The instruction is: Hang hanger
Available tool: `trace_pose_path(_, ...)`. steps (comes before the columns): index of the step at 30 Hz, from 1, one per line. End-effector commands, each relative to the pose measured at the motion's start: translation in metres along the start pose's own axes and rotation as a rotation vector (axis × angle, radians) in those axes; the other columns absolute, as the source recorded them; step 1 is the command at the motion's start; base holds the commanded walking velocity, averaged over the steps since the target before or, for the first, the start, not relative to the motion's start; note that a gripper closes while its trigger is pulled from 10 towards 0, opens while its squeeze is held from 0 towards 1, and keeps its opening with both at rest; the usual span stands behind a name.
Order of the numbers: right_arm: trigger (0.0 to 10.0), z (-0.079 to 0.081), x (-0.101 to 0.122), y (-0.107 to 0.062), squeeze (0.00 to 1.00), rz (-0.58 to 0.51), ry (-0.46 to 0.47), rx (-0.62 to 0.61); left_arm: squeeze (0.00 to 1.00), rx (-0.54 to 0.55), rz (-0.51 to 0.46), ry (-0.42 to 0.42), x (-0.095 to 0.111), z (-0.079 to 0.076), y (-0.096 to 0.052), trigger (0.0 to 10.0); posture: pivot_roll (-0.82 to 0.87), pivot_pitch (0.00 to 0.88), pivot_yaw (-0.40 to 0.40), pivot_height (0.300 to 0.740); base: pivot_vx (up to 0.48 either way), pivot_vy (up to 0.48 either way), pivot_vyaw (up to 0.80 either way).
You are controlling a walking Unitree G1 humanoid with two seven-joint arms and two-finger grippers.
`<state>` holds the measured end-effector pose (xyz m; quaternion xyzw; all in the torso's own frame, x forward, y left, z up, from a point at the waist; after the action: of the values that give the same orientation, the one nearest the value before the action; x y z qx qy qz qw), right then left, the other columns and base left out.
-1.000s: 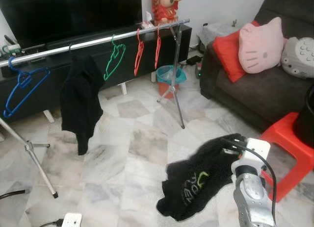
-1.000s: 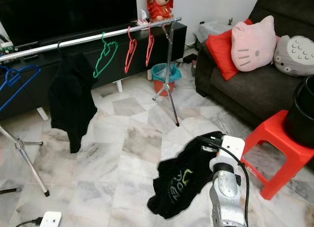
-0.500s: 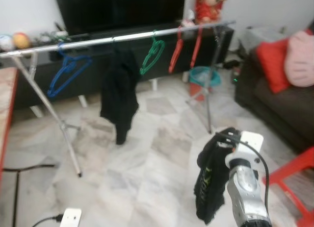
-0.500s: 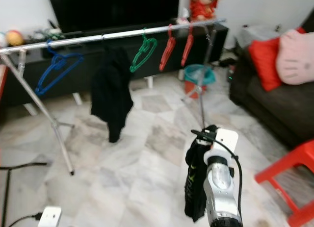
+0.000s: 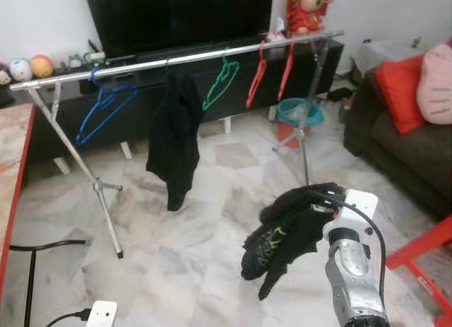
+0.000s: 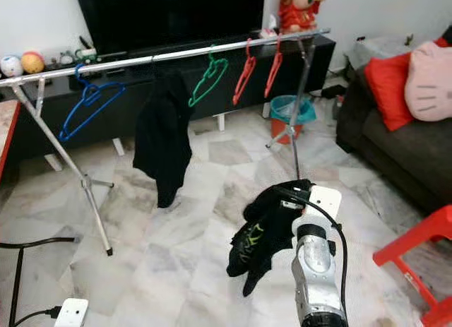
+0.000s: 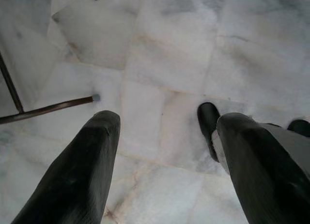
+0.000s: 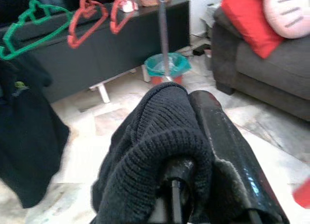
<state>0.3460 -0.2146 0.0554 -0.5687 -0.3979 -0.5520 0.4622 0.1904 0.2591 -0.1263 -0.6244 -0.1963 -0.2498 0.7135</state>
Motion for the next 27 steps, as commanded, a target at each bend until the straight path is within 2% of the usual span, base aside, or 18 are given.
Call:
trace_pose_path(1, 10.0, 0.0001, 0.0117, 0.0039, 0.00, -0.045, 0.008, -0.004, 0.00, -0.004, 0.017, 0.021, -0.0048, 0.0010, -0.0011, 10.0, -0.23, 0.000, 0.022, 0.740, 0.000, -0.266, 0.00)
trace_pose_path(24, 10.0, -0.0001, 0.0134, 0.0053, 0.00, -0.055, 0.005, -0.003, 0.00, -0.007, 0.011, 0.018, -0.0031, -0.0004, -0.0006, 10.0, -0.22, 0.000, 0.020, 0.740, 0.000, -0.386, 0.00)
trace_pose_path(27, 10.0, -0.0011, 0.0148, 0.0068, 0.00, -0.059, 0.007, -0.006, 0.00, -0.001, -0.001, -0.001, -0.0006, -0.0005, -0.0001, 10.0, -0.22, 0.000, 0.018, 0.740, 0.000, 0.000, 0.00)
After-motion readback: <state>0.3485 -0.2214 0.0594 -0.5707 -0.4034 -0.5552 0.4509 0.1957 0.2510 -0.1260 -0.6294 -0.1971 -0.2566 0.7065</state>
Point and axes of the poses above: a point about 5 cm out from each wrist's last joint towards the gripper, its own y axis pointing out of the wrist towards the gripper, its own x axis along the axis of the wrist's last joint, z = x × y, the point moved 6 cm from there along y, pointing out of the wrist towards the gripper
